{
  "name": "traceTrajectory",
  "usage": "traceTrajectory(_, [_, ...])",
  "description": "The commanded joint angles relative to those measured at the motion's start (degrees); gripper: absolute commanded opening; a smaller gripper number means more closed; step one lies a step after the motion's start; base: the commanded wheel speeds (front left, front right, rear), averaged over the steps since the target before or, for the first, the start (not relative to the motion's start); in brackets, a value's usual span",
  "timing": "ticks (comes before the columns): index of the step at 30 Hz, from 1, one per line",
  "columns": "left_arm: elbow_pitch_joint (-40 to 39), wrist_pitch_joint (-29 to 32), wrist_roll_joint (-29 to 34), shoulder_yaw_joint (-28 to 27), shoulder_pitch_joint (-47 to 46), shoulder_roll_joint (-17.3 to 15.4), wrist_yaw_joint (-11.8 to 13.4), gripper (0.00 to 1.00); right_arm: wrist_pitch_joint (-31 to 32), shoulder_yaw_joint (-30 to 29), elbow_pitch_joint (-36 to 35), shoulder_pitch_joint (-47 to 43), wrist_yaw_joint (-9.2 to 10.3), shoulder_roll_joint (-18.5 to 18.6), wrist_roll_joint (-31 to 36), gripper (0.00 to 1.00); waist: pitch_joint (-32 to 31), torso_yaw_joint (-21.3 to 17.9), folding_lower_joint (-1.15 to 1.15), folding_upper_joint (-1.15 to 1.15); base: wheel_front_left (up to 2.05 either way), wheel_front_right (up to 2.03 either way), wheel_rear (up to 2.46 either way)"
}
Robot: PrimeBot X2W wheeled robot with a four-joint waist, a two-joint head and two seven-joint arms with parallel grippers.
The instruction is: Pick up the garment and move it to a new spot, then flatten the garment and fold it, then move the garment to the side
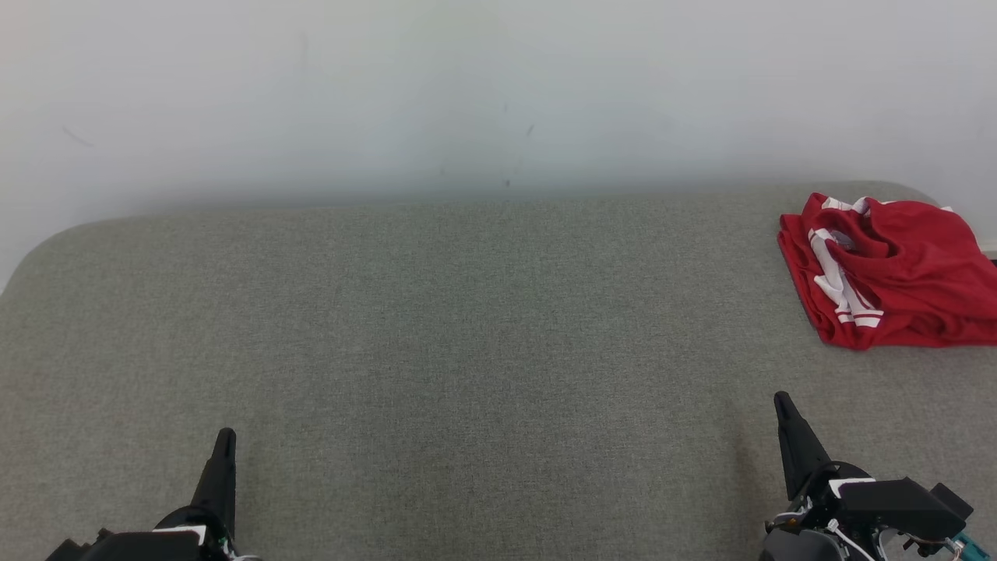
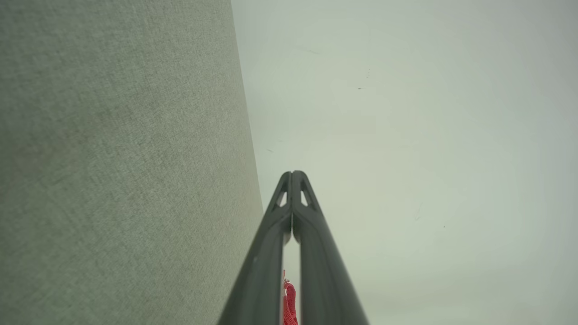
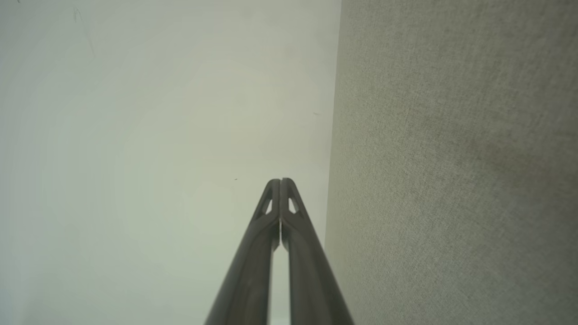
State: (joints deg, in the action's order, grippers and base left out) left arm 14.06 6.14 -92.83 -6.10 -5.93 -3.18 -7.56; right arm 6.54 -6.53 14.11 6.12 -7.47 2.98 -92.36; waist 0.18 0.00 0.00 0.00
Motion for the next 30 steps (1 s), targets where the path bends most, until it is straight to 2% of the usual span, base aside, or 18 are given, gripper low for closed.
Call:
traceTrajectory(1, [0.1, 0.2, 0.1, -0.2, -0.6, 0.1, -0.1, 0.00, 0.1, 0.0, 0.0, 0.3, -0.04, -0.2, -0.1, 0.00, 0.0, 0.0, 0.00, 0.00, 0.00, 0.00, 0.00])
traceTrajectory(30, [0.1, 0.4, 0.3, -0.4, -0.6, 0.3, -0.1, 0.00, 0.0, 0.0, 0.0, 0.3, -0.04, -0.2, -0.1, 0.00, 0.0, 0.0, 0.00, 0.00, 0.00, 0.00, 0.00])
